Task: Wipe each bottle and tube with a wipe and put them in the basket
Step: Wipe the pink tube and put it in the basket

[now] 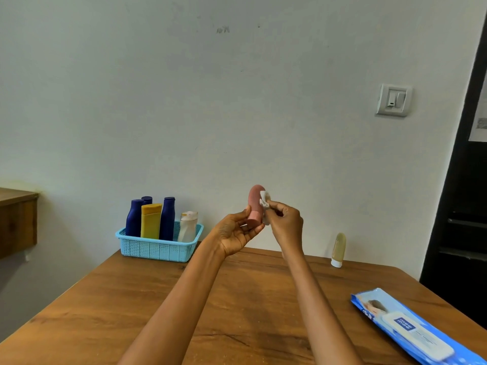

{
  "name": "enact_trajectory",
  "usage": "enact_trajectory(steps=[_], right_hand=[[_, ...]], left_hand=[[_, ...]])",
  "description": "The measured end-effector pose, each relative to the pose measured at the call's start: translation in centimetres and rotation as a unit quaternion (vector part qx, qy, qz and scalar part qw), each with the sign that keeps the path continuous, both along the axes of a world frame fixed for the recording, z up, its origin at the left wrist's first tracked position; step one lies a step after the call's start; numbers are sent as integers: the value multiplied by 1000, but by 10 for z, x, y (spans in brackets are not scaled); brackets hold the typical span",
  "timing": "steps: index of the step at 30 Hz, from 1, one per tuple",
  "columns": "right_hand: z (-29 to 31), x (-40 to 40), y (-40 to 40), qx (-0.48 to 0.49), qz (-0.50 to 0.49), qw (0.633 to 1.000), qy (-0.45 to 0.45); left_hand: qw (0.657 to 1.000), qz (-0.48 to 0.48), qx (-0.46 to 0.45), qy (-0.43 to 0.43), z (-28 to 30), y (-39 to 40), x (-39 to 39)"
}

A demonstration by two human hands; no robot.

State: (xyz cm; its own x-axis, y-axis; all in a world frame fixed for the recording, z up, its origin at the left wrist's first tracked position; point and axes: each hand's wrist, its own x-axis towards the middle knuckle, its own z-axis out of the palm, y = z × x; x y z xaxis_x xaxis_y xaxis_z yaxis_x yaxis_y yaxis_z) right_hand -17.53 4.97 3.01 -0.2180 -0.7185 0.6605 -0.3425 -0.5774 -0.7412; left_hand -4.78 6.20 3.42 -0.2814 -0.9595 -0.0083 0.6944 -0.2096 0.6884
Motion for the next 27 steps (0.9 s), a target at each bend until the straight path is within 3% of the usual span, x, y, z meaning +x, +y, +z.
enact_trajectory(steps=[13,19,24,27], right_hand=[[0,1,-4,10,-6,1000,16],[-9,7,-5,25,28,999,33],[-6,7,-2,55,99,992,-59],[-6,16,-2,54,117,990,-51]], left_hand=[[970,150,-75,-177,-4,-3,-12],[911,274,-138,-277,-4,-4,-10],[859,348,-168,-336,-9,-9,-17],[812,399,-207,-373,-9,-9,-21]])
